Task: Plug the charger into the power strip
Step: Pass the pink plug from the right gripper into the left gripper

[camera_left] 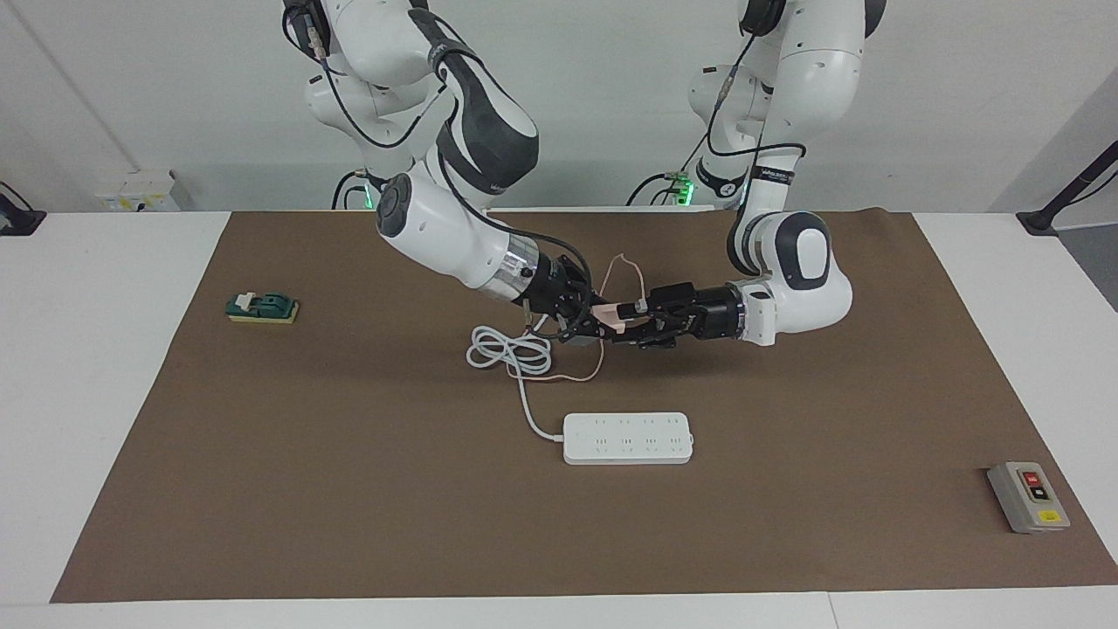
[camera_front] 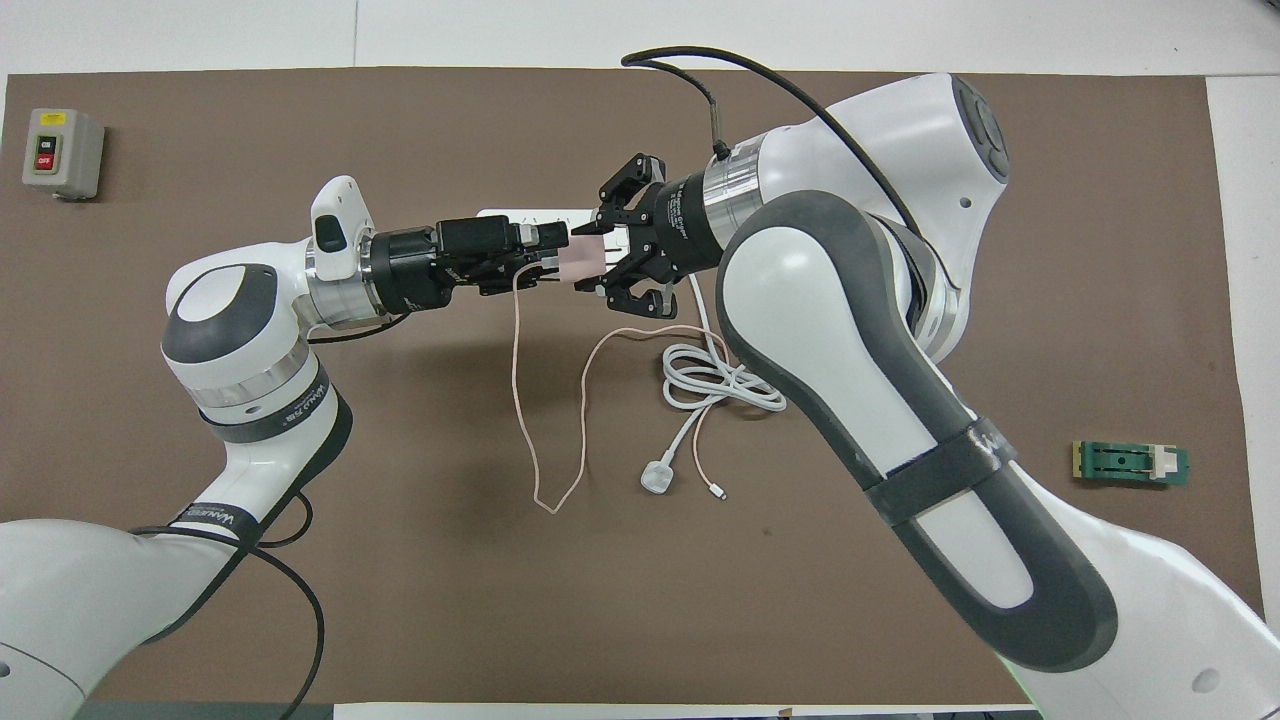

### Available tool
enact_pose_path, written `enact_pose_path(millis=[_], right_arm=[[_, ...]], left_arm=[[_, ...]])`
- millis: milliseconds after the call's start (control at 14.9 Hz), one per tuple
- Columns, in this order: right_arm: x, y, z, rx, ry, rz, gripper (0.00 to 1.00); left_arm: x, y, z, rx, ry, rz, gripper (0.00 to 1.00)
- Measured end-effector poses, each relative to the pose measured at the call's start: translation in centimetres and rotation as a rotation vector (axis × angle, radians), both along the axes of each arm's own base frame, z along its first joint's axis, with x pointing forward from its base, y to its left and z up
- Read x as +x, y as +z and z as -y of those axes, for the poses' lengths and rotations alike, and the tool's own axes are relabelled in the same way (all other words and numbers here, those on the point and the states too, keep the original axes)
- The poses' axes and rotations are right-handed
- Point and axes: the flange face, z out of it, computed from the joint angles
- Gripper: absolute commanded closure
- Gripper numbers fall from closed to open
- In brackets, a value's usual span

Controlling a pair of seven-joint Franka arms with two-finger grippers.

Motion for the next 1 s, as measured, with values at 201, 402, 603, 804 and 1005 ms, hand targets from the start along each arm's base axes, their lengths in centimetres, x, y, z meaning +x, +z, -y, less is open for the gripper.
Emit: enact_pose_path(millis=[201,402,603,804,1005], right_arm=[[0.0,0.0,0.1,0.000,-0.001,0.000,1.00],[0.1,0.0,0.1,0.000,-0.002,0.000,1.00],[0.1,0.0,0.1,0.000,-0.002,0.000,1.00],[0.1,0.0,0.1,0.000,-0.003,0.000,1.00],[0.1,0.0,0.2,0.000,-0.004,0.000,1.00]], left_arm=[[-0.1,-0.2,0.0,0.004,-0.004,0.001,0.33],[-0.7,-0.9,0.3,0.009,-0.010,-0.004,0.32],[-1.2,-1.5,0.7,0.012,-0.019,-0.008,0.32],[-1.2,-1.5,0.7,0.012,-0.020,-0.008,0.33],[-1.2,-1.4,0.7,0.012,-0.020,-0.005,0.34]])
